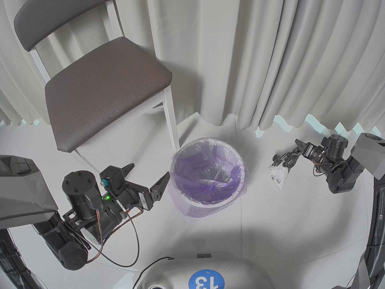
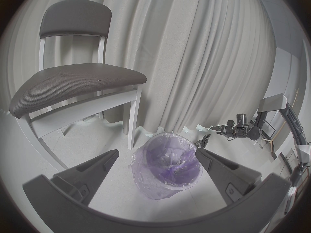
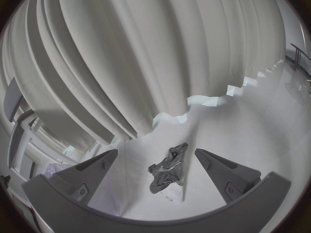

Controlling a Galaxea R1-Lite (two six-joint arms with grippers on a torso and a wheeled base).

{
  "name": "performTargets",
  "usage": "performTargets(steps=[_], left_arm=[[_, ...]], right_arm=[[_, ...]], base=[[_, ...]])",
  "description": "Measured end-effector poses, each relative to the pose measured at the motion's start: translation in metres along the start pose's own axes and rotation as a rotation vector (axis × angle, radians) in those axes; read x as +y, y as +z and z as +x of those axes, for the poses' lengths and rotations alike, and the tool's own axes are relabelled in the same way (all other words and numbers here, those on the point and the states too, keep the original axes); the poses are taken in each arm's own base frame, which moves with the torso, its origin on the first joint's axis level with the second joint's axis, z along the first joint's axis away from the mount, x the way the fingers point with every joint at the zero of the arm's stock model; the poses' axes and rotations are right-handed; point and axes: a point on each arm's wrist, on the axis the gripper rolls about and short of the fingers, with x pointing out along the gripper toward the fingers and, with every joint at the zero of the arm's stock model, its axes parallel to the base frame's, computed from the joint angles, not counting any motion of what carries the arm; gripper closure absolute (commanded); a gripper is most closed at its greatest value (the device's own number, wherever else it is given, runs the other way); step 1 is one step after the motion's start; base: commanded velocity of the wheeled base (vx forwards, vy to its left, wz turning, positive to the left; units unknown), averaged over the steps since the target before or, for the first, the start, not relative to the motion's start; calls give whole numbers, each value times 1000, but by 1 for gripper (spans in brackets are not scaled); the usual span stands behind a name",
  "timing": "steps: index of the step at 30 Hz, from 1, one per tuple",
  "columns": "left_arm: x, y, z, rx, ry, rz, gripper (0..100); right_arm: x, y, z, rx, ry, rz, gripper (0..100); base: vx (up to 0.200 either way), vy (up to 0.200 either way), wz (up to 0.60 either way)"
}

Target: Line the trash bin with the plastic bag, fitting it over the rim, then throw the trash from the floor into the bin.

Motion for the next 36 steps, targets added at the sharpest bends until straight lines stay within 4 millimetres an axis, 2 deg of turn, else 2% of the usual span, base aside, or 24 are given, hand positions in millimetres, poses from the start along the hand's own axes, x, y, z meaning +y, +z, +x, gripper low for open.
performTargets(steps=[10, 23, 36], left_arm=[[-1, -4, 1, 14, -2, 2, 0], [-1, -6, 2, 20, -3, 3, 0], [-1, -8, 3, 29, -3, 3, 0]], right_arm=[[-18, -15, 22, -17, -32, 52, 0], [-15, -47, 47, -15, -34, 150, 0], [-10, -82, 59, 17, -16, 174, 0]], base=[[0, 0, 0], [0, 0, 0], [0, 0, 0]])
